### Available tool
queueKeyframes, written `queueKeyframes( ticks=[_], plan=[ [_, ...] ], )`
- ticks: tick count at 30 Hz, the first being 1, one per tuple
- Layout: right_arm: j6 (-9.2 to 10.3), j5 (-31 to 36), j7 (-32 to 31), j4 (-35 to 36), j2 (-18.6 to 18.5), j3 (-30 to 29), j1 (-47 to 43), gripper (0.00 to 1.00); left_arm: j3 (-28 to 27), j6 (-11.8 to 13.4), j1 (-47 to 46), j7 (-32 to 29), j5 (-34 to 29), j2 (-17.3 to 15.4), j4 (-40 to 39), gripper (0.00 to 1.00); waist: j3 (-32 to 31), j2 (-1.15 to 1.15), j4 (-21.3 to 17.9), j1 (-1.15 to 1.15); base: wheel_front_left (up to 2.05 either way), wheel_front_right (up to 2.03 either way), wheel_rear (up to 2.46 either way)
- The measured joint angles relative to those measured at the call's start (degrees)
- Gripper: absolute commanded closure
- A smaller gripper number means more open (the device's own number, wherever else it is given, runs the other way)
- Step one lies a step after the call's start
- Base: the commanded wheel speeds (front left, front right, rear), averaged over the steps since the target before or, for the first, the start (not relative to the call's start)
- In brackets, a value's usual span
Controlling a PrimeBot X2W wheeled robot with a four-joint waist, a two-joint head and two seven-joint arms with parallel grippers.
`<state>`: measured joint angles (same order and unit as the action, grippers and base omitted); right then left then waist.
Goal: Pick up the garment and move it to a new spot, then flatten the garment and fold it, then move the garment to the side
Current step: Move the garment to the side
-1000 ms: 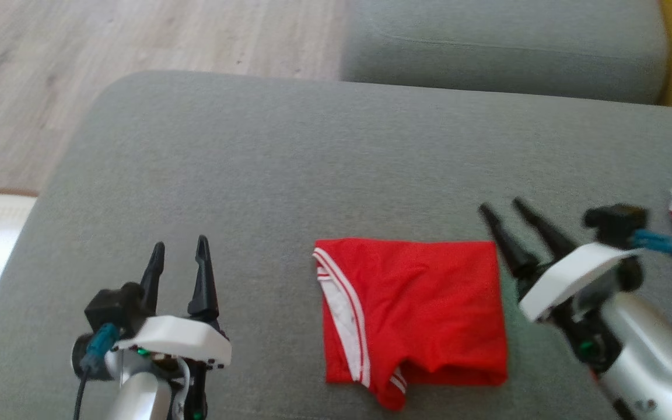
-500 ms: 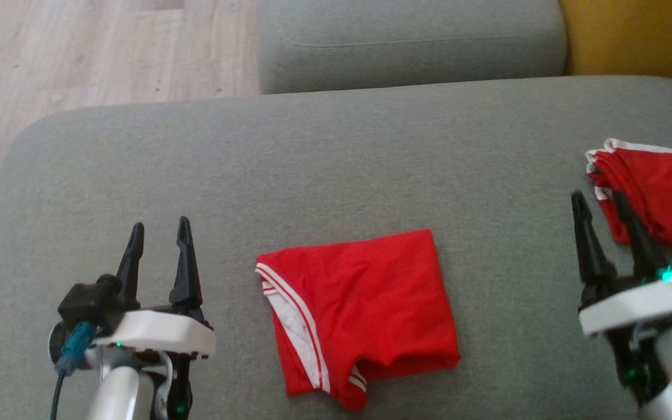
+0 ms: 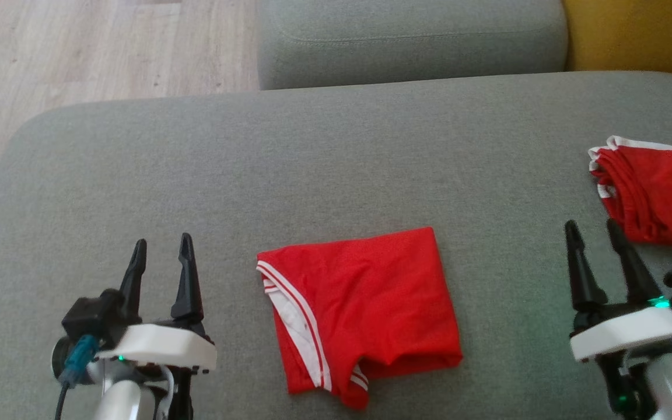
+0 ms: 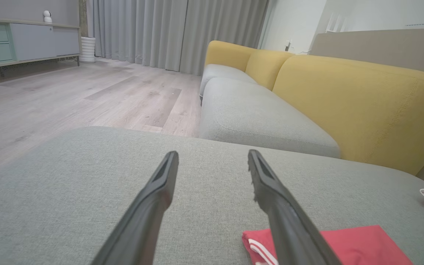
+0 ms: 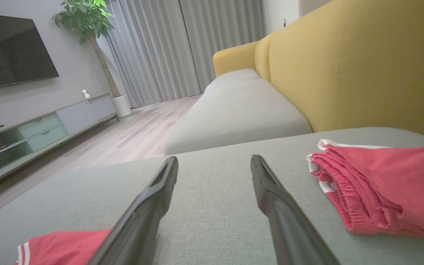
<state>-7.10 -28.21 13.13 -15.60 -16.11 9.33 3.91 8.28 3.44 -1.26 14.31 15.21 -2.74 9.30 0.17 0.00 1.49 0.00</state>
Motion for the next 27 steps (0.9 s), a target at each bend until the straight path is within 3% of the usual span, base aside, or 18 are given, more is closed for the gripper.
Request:
queueKeyframes(
  ticks=[5, 12, 21, 27],
  plan=[
    [0.0, -3.3, -6.4, -1.4, 0.8, 3.5, 0.2, 0.0, 0.2, -0.2, -0.1, 0.0, 0.0, 0.0, 0.2, 0.0, 0.0, 0.0, 1.0, 0.0, 0.0, 0.0, 0.0],
    [0.0, -11.8, -25.5, -8.1, 1.0, 9.5, 6.2, 0.0, 0.8, -0.4, -0.5, 0.0, 0.0, 0.0, 0.6, 0.0, 0.6, 0.0, 3.8, 0.0, 0.0, 0.0, 0.0],
    [0.0, -19.9, -40.5, -18.8, 3.5, 9.7, 11.9, 0.0, 2.3, -0.1, -0.8, 0.0, 0.1, 0.0, 1.4, 0.0, 1.7, 0.0, 8.3, 0.0, 0.0, 0.0, 0.0],
    [0.0, -24.6, -47.2, -20.3, 3.7, 9.4, 13.7, 0.0, 2.3, 0.2, -1.5, 0.0, 0.1, 0.0, 1.5, 0.0, 2.4, 0.0, 9.9, 0.0, 0.0, 0.0, 0.0]
  ],
)
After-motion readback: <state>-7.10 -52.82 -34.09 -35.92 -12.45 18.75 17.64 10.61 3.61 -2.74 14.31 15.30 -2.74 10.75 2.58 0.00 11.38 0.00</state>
